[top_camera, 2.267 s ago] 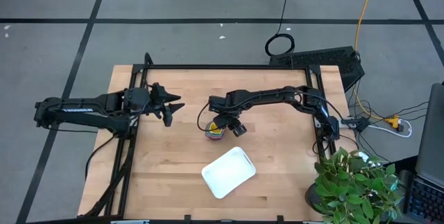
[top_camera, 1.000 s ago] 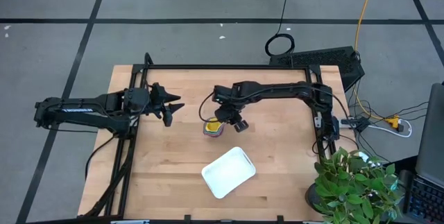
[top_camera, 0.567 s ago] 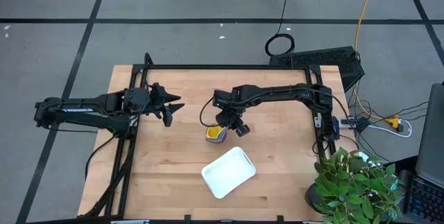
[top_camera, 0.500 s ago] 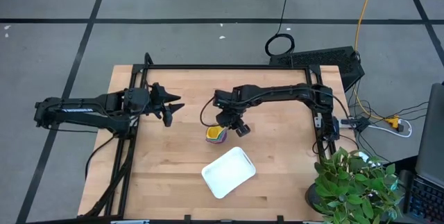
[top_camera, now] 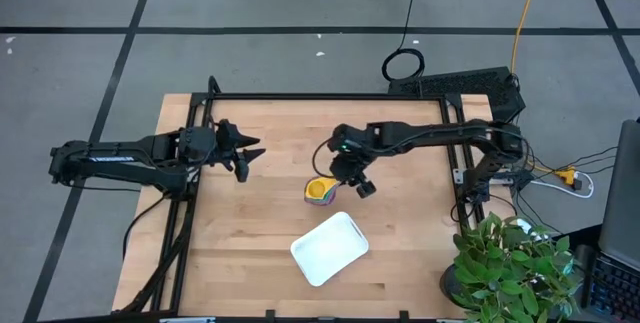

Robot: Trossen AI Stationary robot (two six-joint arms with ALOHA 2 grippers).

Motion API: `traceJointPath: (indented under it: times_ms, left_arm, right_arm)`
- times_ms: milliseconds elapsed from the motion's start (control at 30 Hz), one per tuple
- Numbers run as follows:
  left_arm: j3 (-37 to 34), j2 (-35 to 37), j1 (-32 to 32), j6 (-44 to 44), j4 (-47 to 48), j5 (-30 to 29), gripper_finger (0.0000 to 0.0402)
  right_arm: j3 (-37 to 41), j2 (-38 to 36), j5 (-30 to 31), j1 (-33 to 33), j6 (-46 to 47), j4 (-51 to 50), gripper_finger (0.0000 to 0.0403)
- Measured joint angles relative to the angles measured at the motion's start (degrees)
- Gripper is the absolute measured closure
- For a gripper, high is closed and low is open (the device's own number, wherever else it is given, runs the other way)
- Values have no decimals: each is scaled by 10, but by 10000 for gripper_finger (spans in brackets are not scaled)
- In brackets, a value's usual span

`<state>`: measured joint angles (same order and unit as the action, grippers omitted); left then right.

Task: Nest measuring cups in basket
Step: Put the nested measuring cups into the white bin

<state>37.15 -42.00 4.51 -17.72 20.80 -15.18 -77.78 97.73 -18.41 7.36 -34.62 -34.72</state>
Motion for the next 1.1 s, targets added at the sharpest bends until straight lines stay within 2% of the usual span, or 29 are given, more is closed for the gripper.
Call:
traceJointPath:
  times_ms: [133,567,833,1100]
  left_arm:
    - [0,0,1,-3,-3,-3,231]
    - [0,0,1,-18,-5,-4,231]
    - [0,0,-2,-28,-6,-4,231]
    - [0,0,-15,-40,-13,-4,231]
  right_arm:
    - [21,-29,-30,-26,25,18,287]
    - [23,-23,-26,-141,99,78,288]
    - [22,37,-10,-184,126,122,289]
    - [23,101,5,-187,130,138,290]
